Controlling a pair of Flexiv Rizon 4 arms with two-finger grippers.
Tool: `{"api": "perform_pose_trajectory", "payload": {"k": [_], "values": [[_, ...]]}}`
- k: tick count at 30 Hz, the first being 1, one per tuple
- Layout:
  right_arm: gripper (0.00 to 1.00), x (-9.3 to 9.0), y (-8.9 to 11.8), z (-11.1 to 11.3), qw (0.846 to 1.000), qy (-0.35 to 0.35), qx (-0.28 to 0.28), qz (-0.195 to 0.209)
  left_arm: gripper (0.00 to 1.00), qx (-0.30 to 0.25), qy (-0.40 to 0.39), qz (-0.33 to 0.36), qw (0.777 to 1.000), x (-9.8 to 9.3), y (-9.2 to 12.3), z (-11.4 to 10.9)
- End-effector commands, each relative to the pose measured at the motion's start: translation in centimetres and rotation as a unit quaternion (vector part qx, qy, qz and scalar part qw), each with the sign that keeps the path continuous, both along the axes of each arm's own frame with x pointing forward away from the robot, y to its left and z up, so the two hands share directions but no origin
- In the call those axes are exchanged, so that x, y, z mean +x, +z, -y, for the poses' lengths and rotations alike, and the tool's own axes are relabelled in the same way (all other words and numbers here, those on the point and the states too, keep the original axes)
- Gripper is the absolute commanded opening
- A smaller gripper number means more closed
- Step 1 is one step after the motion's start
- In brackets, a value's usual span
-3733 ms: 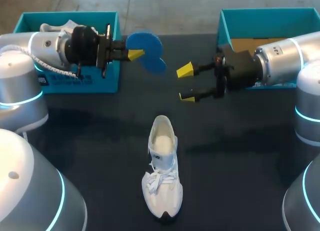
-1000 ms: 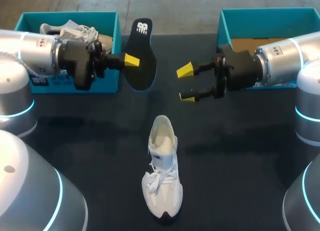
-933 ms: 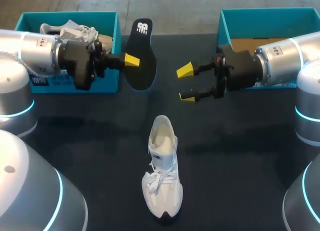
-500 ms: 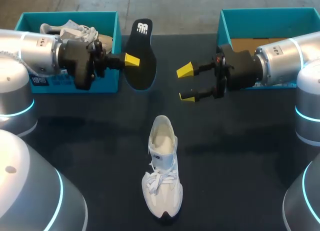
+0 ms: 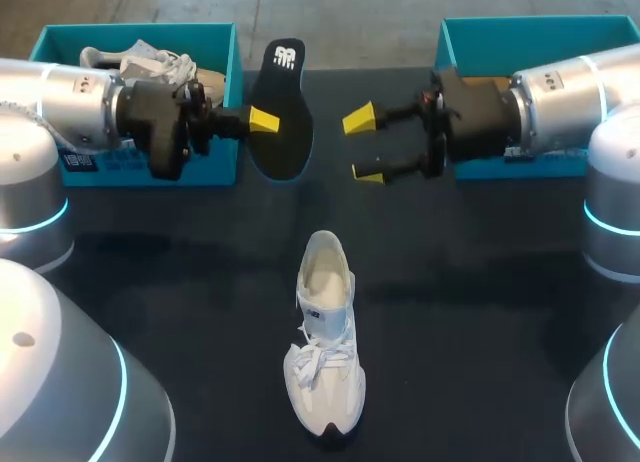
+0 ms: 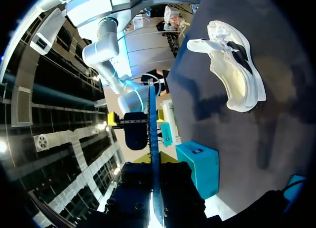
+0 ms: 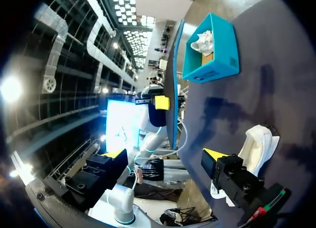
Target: Take the shoe out of the shoebox, open the shoe tongue, remove and reinsert the insole, then place the shoe into the shoebox
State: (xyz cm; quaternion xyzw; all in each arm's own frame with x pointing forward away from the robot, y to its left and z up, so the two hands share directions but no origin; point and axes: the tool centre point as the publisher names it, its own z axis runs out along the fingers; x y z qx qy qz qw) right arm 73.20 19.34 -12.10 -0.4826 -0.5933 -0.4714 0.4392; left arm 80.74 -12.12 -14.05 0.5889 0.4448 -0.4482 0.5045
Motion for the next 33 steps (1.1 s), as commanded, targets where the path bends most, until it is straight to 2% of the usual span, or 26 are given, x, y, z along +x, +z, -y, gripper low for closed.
{"api": "perform_pose_trajectory", "payload": {"k": [1,15,23,32,33], "values": [[1.00,1.1,-0.2,-1.1,1.000,-0.003,0.001,0.003,0.00,-0.001,0.000,0.001,1.000,0.0,-0.1,0.0],[1.00,4.1,-0.3,-1.8,1.000,-0.021,0.005,0.003,0.00,-0.001,0.000,0.001,1.000,0.0,-0.1,0.0],[1.00,4.5,-0.2,-2.6,1.000,-0.022,0.008,0.008,0.00,-0.007,0.005,0.016,1.000,-0.2,-0.2,0.2],[1.00,4.4,-1.0,-3.7,1.000,-0.022,0.013,0.008,0.00,-0.012,0.007,0.029,0.999,-1.1,-0.5,0.8],[0.96,4.3,-1.1,-3.8,1.000,-0.022,0.016,0.007,0.00,-0.013,0.007,0.029,0.999,-1.1,-0.5,0.9]]}}
